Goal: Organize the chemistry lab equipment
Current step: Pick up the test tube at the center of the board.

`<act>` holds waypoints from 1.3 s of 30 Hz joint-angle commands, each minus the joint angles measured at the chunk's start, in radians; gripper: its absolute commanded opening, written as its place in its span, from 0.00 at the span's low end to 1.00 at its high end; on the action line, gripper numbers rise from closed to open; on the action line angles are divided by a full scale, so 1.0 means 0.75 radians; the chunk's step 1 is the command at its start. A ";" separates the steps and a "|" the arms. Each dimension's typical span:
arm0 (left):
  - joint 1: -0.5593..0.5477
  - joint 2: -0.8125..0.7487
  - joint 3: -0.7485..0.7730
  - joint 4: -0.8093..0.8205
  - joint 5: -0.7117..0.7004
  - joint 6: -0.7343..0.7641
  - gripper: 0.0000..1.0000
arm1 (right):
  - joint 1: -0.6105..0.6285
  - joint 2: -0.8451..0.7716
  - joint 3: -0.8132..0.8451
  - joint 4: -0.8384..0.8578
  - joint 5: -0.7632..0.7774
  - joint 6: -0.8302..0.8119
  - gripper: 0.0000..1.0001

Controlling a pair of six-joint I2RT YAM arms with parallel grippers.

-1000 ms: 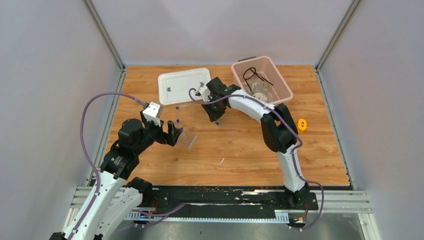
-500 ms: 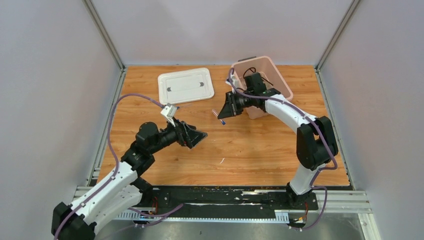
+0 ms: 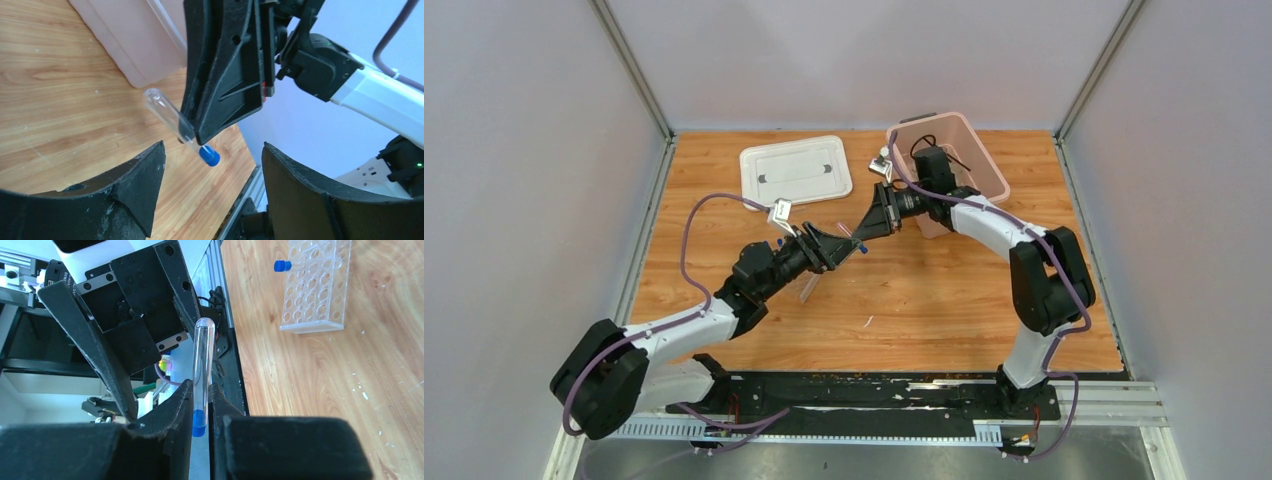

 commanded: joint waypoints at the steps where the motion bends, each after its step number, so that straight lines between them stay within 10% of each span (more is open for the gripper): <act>1: -0.030 0.039 0.015 0.195 -0.097 -0.098 0.75 | 0.003 0.039 0.032 0.085 -0.111 0.080 0.00; 39: -0.126 0.212 0.024 0.227 -0.105 -0.196 0.52 | 0.004 0.064 0.027 0.112 -0.126 0.120 0.00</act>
